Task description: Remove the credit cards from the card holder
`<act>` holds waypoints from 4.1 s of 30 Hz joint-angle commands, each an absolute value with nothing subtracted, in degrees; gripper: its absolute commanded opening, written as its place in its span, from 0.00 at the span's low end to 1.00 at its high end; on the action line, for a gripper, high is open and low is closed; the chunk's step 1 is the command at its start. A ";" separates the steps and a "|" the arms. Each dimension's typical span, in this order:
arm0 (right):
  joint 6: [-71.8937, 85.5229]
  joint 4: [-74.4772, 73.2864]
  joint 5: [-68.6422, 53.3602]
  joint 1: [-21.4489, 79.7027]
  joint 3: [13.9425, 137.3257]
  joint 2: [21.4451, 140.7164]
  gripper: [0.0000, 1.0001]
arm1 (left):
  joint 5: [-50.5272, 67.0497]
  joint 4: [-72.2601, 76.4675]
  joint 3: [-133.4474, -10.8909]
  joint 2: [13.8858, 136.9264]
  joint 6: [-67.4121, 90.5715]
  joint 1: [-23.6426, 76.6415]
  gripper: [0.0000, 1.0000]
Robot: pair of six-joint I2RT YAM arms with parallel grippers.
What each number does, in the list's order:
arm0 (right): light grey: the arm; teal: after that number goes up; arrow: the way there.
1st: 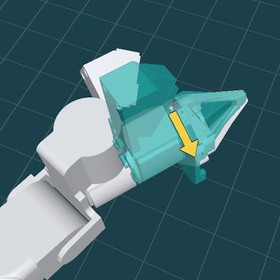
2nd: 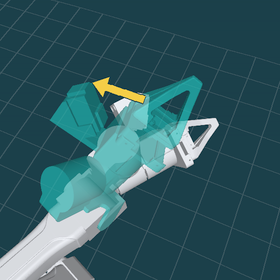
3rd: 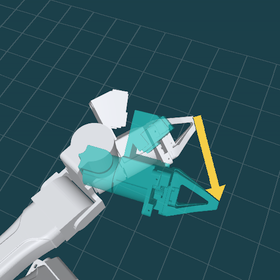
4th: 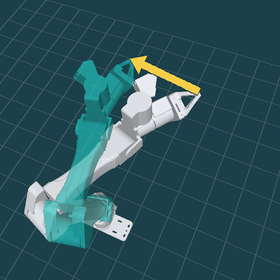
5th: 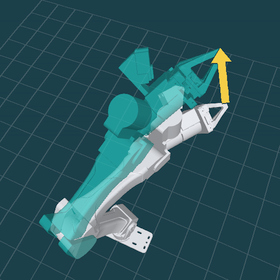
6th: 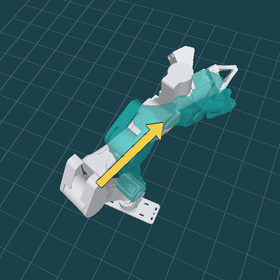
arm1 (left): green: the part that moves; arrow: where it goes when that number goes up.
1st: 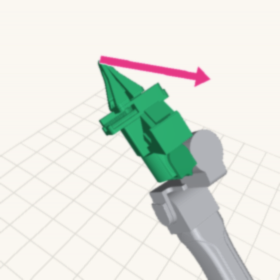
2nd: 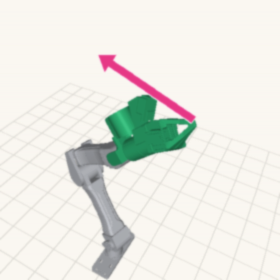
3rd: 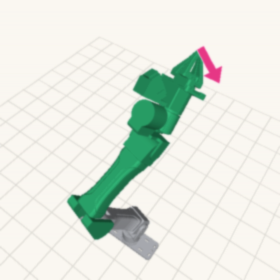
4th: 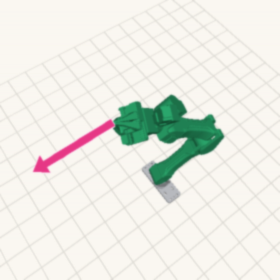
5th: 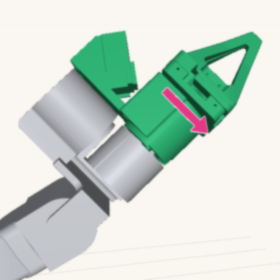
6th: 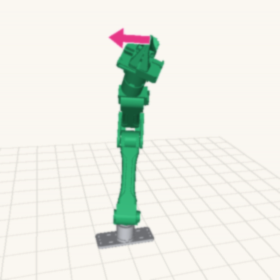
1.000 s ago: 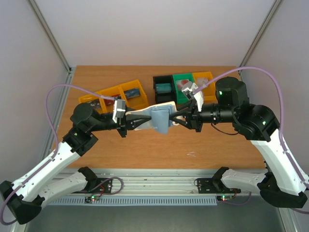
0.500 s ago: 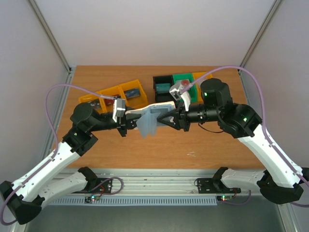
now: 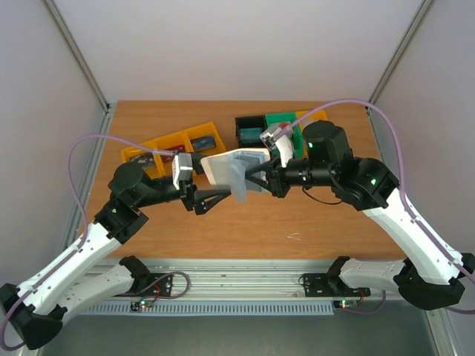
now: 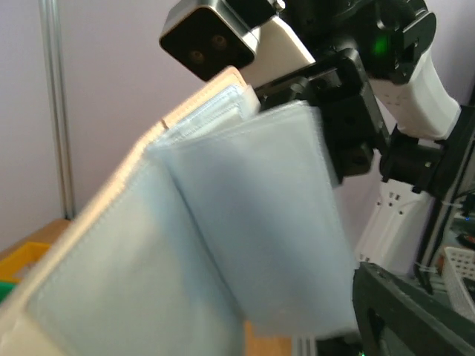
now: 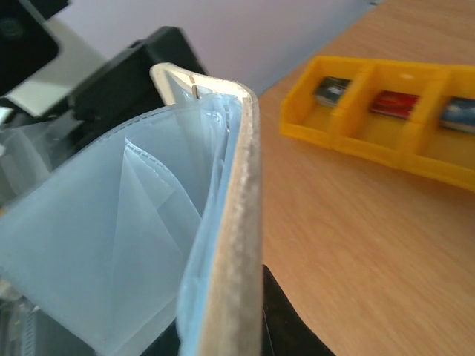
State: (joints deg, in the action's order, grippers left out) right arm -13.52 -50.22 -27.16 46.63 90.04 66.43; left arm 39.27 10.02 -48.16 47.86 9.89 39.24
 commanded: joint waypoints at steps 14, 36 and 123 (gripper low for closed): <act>-18.42 -58.89 -10.30 58.03 102.82 73.44 0.01 | 37.44 7.29 -46.94 50.25 17.66 34.99 0.76; -21.50 -60.85 -9.30 54.67 99.13 66.43 0.37 | 44.91 13.50 -45.75 49.12 25.29 32.78 0.00; -12.49 -49.73 -3.51 52.35 93.71 77.85 0.65 | 30.15 -11.04 -53.64 51.88 25.47 34.45 0.00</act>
State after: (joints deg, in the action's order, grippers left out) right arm -12.97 -49.67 0.05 55.44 94.67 80.25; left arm 28.14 -13.93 -54.19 53.60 26.33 34.22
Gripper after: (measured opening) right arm 0.641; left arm 0.039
